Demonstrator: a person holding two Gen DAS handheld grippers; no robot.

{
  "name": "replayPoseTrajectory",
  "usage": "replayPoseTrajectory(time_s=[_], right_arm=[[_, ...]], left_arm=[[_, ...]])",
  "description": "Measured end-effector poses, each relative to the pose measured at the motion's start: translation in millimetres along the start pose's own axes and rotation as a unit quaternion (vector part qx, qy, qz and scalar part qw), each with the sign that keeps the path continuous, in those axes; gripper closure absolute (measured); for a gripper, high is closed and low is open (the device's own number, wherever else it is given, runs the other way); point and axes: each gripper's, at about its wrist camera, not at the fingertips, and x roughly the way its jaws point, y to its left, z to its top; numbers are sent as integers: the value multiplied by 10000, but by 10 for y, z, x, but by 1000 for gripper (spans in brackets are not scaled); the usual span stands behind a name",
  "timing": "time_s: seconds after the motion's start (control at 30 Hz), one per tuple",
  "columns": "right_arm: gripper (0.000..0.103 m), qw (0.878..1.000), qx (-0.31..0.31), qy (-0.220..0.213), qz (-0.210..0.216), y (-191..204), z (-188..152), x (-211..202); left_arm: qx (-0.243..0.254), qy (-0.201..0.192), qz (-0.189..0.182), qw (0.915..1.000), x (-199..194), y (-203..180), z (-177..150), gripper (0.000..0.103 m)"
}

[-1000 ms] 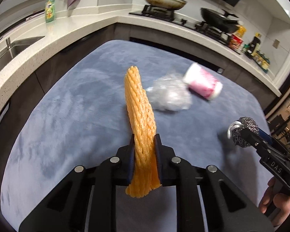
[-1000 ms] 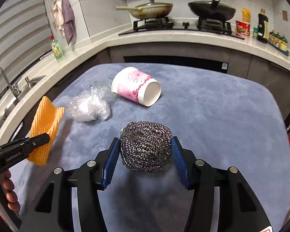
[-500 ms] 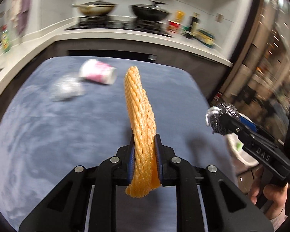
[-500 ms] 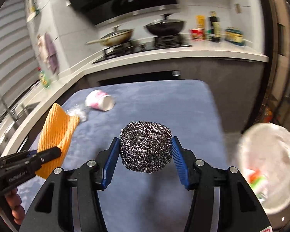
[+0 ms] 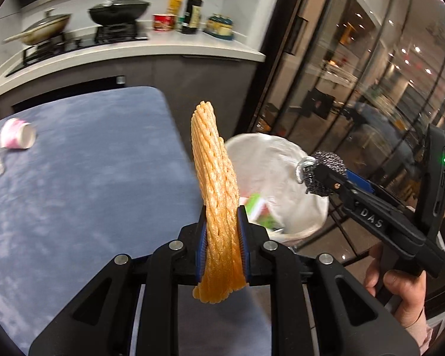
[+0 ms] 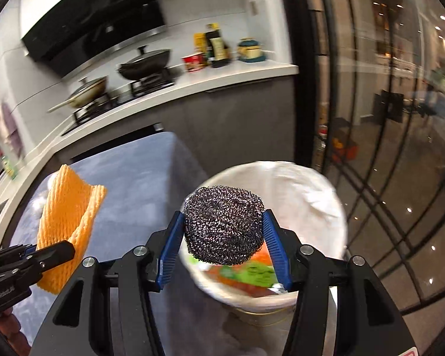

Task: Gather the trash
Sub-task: 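Carry the foam net and steel wool over the bin and release both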

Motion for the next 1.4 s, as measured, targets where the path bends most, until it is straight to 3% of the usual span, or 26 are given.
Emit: replayPoseTrajectory(time_s=[0.3, 0.83, 1.1, 1.27, 1.4], right_arm=[[51, 9996, 142, 202, -156, -381, -47, 194], [50, 9989, 298, 317, -192, -601, -21, 385], [47, 9987, 312, 344, -204, -624, -23, 422], [44, 9991, 326, 223, -180, -609, 21, 361], [41, 9994, 291, 61, -197, -583, 76, 264]], left_arm=[[435, 414, -174, 9980, 589, -561, 90, 85], [823, 756, 69, 9937, 1082, -898, 78, 83], [858, 742, 186, 9934, 1096, -909, 58, 66], [900, 565, 346, 9937, 1043, -915, 79, 39], [864, 481, 381, 9944, 1007, -889, 118, 34]])
